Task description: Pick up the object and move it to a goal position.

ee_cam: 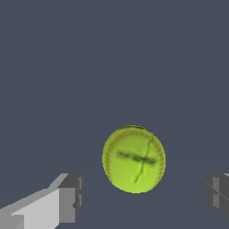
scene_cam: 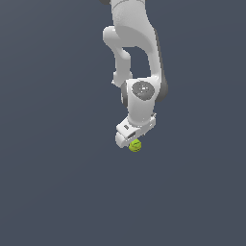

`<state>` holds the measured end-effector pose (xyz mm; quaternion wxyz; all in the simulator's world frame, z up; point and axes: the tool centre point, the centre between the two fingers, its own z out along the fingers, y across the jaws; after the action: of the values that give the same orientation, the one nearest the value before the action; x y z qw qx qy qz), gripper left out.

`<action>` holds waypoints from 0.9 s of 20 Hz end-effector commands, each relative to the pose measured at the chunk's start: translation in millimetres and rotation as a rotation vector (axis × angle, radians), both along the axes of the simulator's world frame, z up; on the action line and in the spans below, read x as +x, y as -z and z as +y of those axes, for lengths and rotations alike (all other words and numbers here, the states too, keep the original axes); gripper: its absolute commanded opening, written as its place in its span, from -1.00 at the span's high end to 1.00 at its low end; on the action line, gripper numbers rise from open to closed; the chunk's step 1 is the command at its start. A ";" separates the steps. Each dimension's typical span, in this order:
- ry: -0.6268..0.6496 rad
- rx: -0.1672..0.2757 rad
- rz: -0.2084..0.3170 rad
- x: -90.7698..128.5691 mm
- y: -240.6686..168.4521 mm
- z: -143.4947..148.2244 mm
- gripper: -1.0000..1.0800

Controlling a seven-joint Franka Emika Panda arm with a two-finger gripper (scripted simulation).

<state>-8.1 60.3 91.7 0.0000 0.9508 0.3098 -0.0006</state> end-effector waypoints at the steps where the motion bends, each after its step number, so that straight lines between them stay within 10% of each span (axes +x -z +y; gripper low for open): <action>1: 0.000 0.000 0.000 0.1 0.3 -0.1 -0.92; 17: -0.005 0.000 -0.001 -0.1 50.3 0.4 -0.92; 18: -0.005 0.000 -0.001 -0.1 50.3 0.4 1.00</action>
<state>-8.5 60.5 42.3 0.0000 0.9500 0.3122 -0.0004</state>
